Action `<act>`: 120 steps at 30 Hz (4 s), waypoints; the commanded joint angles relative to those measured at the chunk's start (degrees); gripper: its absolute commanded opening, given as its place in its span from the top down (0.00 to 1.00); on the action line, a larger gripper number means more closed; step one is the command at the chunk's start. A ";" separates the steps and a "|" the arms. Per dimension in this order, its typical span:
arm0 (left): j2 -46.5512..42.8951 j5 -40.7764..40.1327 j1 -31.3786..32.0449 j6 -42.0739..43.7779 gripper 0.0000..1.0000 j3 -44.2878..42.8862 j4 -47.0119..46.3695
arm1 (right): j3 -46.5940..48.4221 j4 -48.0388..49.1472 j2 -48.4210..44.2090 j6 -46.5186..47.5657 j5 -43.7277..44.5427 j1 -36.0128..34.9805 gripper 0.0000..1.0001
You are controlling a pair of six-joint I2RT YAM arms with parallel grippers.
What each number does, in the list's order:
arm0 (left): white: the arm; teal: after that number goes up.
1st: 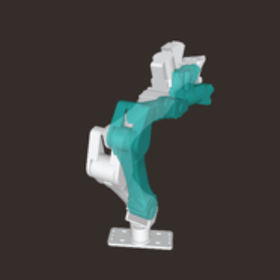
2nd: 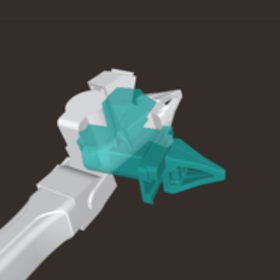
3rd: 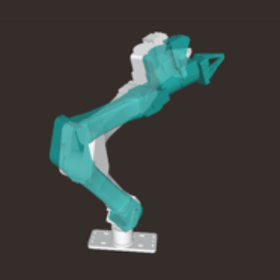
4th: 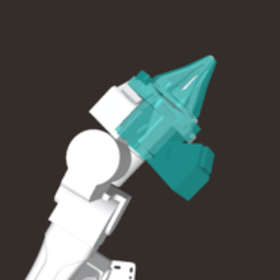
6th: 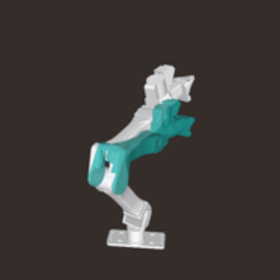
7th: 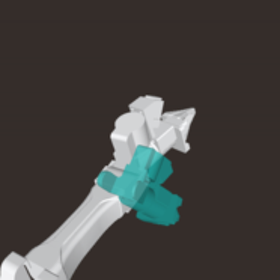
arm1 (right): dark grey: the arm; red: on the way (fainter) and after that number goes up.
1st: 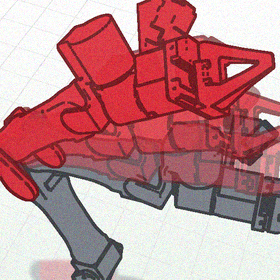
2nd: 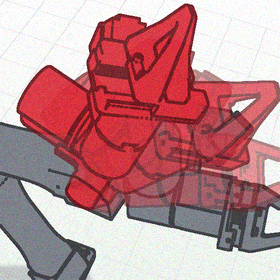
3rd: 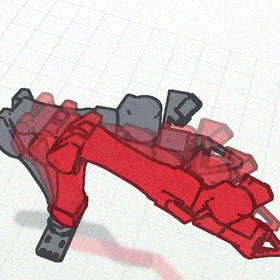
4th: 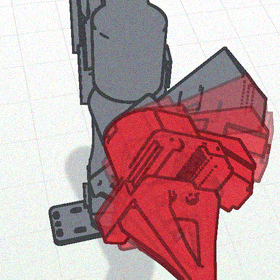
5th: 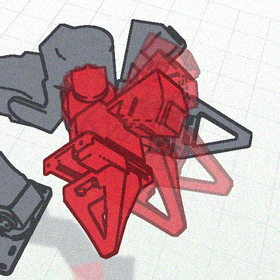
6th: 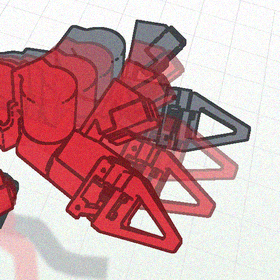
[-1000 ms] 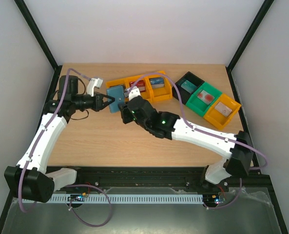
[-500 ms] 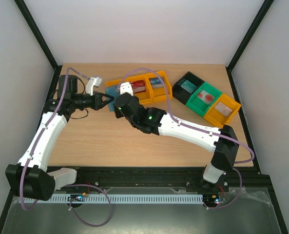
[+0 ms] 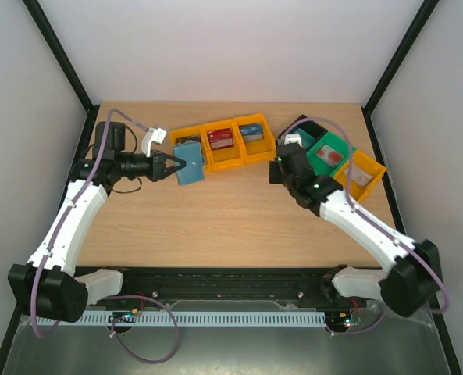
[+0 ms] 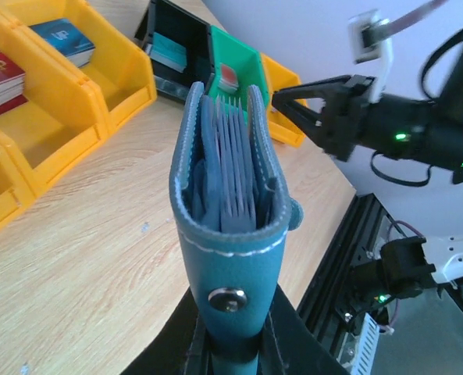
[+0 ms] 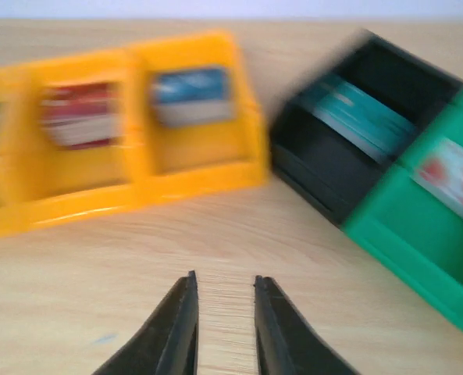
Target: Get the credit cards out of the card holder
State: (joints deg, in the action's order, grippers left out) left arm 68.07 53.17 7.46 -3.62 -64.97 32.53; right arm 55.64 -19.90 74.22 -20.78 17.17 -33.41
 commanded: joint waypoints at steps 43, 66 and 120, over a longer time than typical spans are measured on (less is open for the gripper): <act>1.89 25.12 5.10 34.58 0.98 -10.87 27.15 | 6.21 30.67 -2.31 2.36 -71.27 -14.06 0.65; 0.95 -1.59 2.94 2.31 0.01 -2.05 -0.44 | 16.21 12.64 4.29 -12.79 -6.67 -25.77 0.98; -0.20 -4.67 2.02 4.19 0.98 -1.29 0.49 | 10.36 22.05 7.92 -3.21 -37.04 -18.43 0.18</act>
State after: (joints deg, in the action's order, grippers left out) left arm 69.08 49.43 9.10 0.05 -65.25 32.62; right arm 63.72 1.74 80.90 -24.40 -21.93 -51.05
